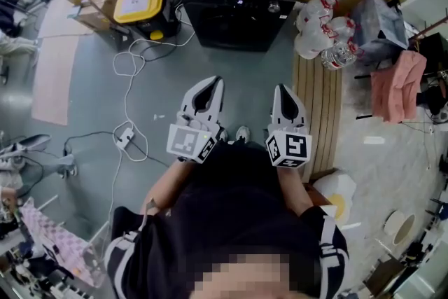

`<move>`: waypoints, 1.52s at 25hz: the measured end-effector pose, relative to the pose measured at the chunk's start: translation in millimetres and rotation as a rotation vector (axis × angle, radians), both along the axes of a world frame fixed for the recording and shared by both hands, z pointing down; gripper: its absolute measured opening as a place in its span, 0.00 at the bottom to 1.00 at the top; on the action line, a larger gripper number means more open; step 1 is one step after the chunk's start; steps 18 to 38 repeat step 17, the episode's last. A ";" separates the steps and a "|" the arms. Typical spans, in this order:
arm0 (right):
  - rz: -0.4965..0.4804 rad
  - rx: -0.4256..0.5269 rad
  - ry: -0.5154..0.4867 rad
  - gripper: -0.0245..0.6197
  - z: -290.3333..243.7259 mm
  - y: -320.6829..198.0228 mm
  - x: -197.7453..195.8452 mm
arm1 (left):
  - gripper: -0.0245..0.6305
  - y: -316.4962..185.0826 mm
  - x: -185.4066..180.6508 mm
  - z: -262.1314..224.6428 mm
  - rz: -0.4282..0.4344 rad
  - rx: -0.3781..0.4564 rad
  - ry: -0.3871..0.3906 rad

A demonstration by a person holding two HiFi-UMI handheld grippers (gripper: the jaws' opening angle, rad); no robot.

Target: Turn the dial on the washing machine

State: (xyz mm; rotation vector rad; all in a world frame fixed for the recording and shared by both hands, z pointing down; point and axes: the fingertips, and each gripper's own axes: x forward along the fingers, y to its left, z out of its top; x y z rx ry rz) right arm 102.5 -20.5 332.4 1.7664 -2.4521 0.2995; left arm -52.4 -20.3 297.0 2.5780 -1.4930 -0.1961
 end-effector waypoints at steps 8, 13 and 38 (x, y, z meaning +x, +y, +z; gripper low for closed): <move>0.014 -0.003 0.003 0.08 2.1 -10.3 1.4 | 0.07 -9.6 -3.3 -0.4 -0.001 -0.002 0.000; 0.013 -0.004 0.004 0.08 3.2 -12.2 -2.1 | 0.07 -13.4 -4.5 -0.3 -0.001 -0.002 0.007; 0.011 -0.006 0.007 0.08 4.8 -14.4 -1.5 | 0.07 -16.5 -3.1 0.1 0.000 -0.002 0.007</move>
